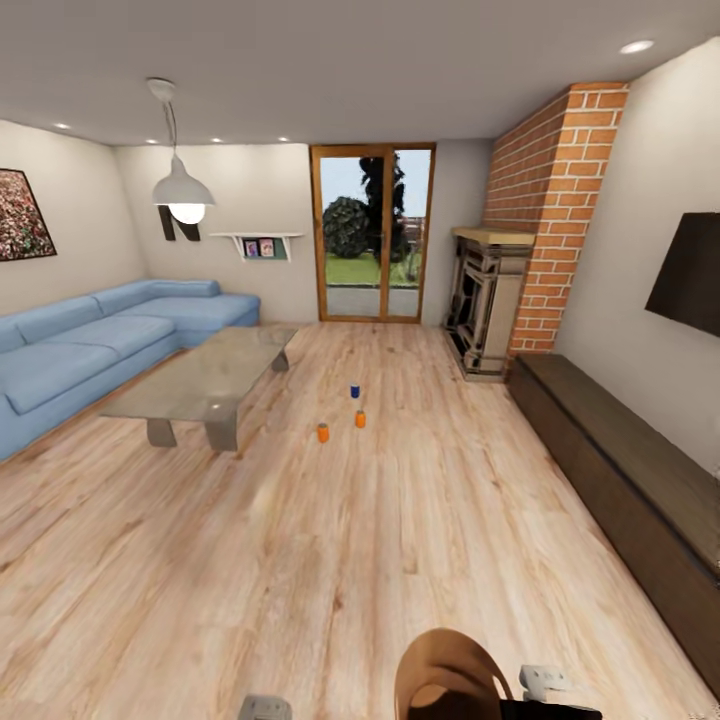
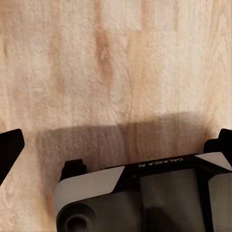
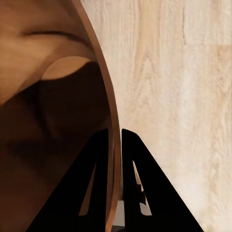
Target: Put the three can of soda from the living room inside the tash can in the kitchen.
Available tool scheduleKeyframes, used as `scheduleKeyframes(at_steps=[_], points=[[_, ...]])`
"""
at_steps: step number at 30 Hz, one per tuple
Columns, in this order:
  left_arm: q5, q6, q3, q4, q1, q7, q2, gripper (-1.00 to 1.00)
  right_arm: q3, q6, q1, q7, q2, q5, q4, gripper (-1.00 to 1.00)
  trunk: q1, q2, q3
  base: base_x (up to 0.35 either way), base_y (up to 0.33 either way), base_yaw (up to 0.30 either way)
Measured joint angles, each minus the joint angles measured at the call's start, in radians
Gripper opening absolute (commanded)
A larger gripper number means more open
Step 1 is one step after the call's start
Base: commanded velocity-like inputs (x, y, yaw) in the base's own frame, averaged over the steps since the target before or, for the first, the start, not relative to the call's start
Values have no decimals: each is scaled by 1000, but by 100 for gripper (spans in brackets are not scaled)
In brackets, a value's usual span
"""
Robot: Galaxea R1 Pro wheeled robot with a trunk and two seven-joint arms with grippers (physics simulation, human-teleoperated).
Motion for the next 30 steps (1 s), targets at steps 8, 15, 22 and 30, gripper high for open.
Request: scheduleKeyframes(at_steps=[8, 15, 22, 30], points=[[0, 0, 0, -1, 0, 0, 0, 100, -1, 0, 0, 0, -3, -1, 0, -100, 0, 0, -2, 103, 307, -223], [0, 0, 0, -2, 0, 0, 0, 100, -1, -1, 0, 0, -3, 2, 0, -100, 0, 0, -9, 102, 307, -193], [0, 0, 0, -2, 0, 0, 0, 100, -2, -1, 0, 0, -2, 1, 0, -100, 0, 0, -12, 101, 307, -63], [0, -1, 0, -4, 0, 0, 0, 100, -2, 0, 0, 1, -2, -2, 0, -100, 0, 0, -12, 111, 307, -60]])
